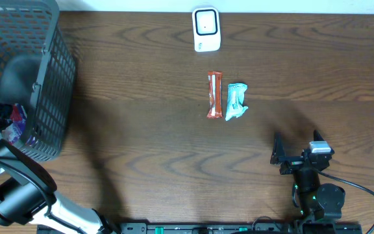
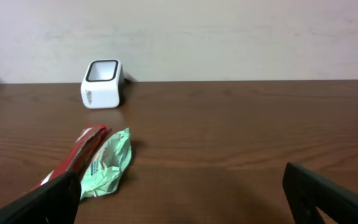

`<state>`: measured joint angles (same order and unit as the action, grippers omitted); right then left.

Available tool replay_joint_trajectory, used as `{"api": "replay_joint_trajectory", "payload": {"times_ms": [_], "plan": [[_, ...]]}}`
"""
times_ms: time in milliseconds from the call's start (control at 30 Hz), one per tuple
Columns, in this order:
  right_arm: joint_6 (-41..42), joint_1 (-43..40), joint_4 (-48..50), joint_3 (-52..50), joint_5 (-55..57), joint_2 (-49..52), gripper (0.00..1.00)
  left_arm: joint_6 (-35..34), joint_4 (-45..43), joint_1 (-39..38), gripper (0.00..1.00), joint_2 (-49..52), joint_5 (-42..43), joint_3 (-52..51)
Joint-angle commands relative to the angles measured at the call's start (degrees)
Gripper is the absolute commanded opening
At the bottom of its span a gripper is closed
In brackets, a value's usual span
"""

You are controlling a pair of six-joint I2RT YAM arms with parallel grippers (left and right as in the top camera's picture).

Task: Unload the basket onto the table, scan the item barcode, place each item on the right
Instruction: 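Reach the left gripper into the basket and grasp the orange packet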

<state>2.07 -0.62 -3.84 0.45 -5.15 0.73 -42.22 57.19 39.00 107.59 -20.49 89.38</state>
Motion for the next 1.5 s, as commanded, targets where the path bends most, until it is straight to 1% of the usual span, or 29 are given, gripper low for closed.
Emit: {"api": "replay_joint_trajectory", "payload": {"times_ms": [0,67,167,233,300,333,367,400,433,467,500,633,767,967,1067,1167,1233,1267,1333,1467], "plan": [[-0.9,-0.5,-0.2,-0.1,-0.1,-0.2,0.99,-1.0,0.2,0.2,0.90,2.5,-1.0,-0.7],[-0.9,-0.5,-0.2,-0.1,-0.1,-0.2,0.99,-0.9,0.0,0.2,0.90,3.7,-1.0,-0.7],[-0.9,-0.5,-0.2,-0.1,-0.1,-0.2,0.99,1.6,-0.7,0.2,0.85,5.3,-1.0,-0.7],[-0.9,-0.5,-0.2,-0.1,-0.1,-0.2,0.99,2.6,-1.0,0.2,0.80,5.9,-1.0,-0.7],[-0.9,-0.5,-0.2,-0.1,-0.1,-0.2,0.99,2.8,-1.2,0.3,0.71,6.1,-1.0,-0.7],[-0.9,-0.5,-0.2,-0.1,-0.1,-0.2,0.99,2.8,-1.4,0.3,0.60,6.1,-1.1,-0.7],[-0.9,-0.5,-0.2,-0.1,-0.1,-0.2,0.99,2.8,-1.6,0.3,0.43,6.1,-1.2,-0.7],[-0.9,-0.5,-0.2,-0.1,-0.1,-0.2,0.99,3.3,-1.9,0.3,0.30,6.1,-1.3,-0.7],[-0.9,-0.5,-0.2,-0.1,-0.1,-0.2,0.99,4.5,-2.2,0.3,0.22,6.0,-1.3,-0.6],[-0.9,-0.5,-0.2,-0.1,-0.1,-0.2,0.99,5.2,-2.4,0.3,0.12,6.0,-1.4,-0.5],[-0.9,-0.5,-0.2,-0.1,-0.1,-0.2,0.99,5.4,-2.4,0.3,0.08,5.8,-1.5,-0.3],[-0.9,-0.5,-0.2,-0.1,-0.1,-0.2,0.99,5.6,-2.4,0.3,0.08,4.1,-2.1,0.6],[-0.9,-0.5,-0.2,-0.1,-0.1,-0.2,0.99,5.5,-2.5,0.3,0.08,-0.1,-2.1,0.7],[-0.9,-0.5,-0.2,-0.1,-0.2,-0.2,0.99,0.2,-3.5,0.1,0.07,-8.6,-1.7,0.7],[-0.9,-0.5,-0.2,-0.1,-0.1,-0.2,0.99,-0.1,-5.6,-0.7,0.07,-12.2,3.7,0.7],[-0.9,-0.5,-0.2,-0.1,-0.1,-0.2,0.99,0.0,-9.2,-2.3,0.07,-15.1,14.9,0.7],[-0.9,-0.5,-0.2,-0.1,-0.1,-0.2,0.99,0.2,-11.6,-3.9,0.07,-16.5,20.3,0.7],[-0.9,-0.5,-0.2,-0.1,-0.2,-0.2,0.99,0.1,-12.8,-5.0,0.07,-17.2,21.6,0.7],[-0.9,-0.5,-0.2,-0.1,-0.1,-0.2,0.99,0.2,-14.7,-7.6,0.07,-18.2,21.3,0.7],[-0.9,-0.5,-0.2,-0.1,-0.1,-0.2,0.99,4.4,-17.4,-10.9,0.08,-18.1,21.1,0.7]]}}
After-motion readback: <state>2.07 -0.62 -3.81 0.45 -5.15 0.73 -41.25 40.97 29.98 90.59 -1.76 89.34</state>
